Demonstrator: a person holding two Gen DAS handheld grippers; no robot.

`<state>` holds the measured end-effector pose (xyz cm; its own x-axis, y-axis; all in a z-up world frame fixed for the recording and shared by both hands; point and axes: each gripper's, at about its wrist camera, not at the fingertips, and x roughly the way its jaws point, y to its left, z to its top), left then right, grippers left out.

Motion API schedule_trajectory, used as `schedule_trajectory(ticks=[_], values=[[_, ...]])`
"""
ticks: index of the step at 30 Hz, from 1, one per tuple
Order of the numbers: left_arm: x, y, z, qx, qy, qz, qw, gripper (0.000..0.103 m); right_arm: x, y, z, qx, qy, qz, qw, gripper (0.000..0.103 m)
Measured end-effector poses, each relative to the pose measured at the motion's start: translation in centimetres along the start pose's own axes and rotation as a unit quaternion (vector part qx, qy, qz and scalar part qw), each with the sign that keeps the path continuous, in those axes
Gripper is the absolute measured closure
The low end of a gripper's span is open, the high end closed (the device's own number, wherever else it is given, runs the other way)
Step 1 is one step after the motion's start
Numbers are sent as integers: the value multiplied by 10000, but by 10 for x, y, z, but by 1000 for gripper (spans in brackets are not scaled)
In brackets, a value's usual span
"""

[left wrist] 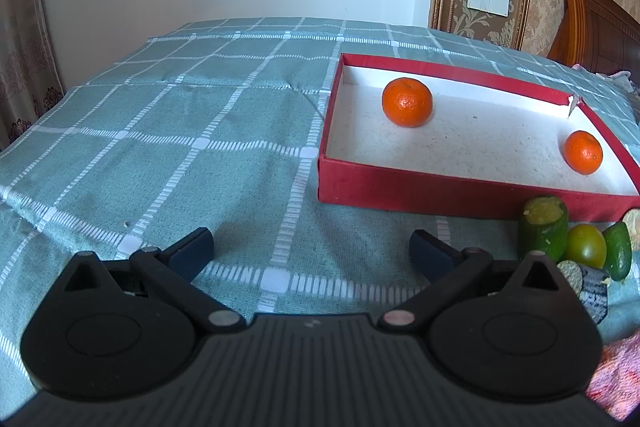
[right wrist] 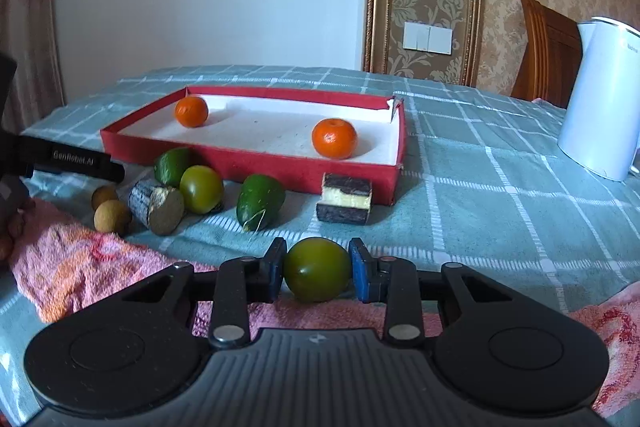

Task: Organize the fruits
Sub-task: 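Grasp the green tomato with the right tool, then carry the green tomato into the box and open the right tool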

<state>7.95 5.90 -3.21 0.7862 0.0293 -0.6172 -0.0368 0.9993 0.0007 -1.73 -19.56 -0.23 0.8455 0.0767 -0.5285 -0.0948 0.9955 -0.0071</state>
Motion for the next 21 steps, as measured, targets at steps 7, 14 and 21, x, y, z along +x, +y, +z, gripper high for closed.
schedule_trajectory(ticks=[7,14,21], values=[[0,0,0,-1,-1,-1,10000,0,-3,-4,26,-86,-339,-141,9993,70],[0,0,0,4,0,3,10000,0,24,-9,56,-52,-407,-195,9990,70],[1,0,0,1,-2,0,10000,0,68,-15,73,-13,-66,-193,9998,70]])
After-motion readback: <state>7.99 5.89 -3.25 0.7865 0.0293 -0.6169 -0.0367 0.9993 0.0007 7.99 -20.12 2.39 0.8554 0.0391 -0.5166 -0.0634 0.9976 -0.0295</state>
